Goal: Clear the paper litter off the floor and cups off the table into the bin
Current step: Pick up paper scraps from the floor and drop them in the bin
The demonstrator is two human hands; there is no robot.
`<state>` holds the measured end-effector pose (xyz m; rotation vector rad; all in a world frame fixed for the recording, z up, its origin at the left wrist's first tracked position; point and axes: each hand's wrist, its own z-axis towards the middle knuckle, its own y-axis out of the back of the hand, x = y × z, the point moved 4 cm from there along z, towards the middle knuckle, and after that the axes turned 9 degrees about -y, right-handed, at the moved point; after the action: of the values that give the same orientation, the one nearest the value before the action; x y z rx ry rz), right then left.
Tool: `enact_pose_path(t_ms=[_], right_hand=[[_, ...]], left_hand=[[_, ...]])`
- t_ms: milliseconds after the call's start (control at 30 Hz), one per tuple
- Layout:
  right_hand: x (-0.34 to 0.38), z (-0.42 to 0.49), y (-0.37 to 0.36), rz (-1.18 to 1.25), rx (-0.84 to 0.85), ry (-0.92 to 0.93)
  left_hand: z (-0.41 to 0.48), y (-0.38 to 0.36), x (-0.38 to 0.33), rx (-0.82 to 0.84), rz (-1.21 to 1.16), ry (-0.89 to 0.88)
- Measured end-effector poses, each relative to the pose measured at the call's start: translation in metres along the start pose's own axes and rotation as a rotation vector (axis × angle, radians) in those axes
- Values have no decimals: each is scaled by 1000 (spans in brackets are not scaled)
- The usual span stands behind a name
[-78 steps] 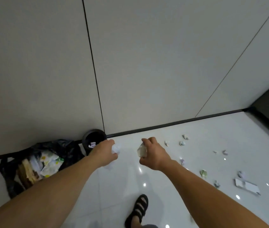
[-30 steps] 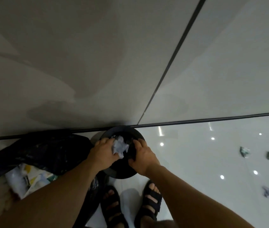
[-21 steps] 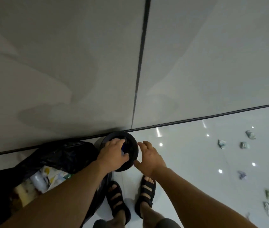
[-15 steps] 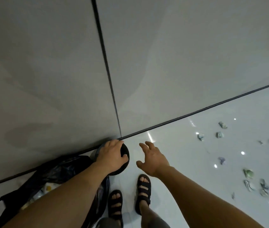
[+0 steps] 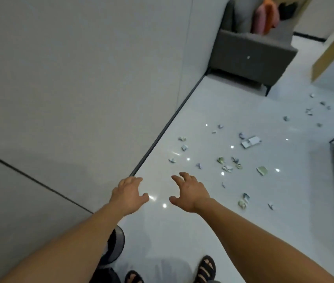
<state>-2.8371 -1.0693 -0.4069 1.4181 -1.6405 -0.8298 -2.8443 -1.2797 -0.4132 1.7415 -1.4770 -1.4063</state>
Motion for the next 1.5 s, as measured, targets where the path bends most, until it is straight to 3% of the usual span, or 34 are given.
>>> enact_pose_path(t_ms=[367, 567, 867, 1300, 1500], right_hand=[[-338, -116, 39, 197, -111, -448], [-463, -159, 47, 266, -121, -615], [-579, -125, 29, 298, 1, -725], [-734, 26, 21, 337, 165, -795], [-801, 109, -30, 351, 199, -739]], left_hand=[[71, -69, -349, 127, 124, -409], [91, -113, -477, 222, 146, -546], [182, -169, -551, 329, 135, -550], [372, -245, -612, 481, 60, -434], [441, -325, -621, 494, 24, -369]])
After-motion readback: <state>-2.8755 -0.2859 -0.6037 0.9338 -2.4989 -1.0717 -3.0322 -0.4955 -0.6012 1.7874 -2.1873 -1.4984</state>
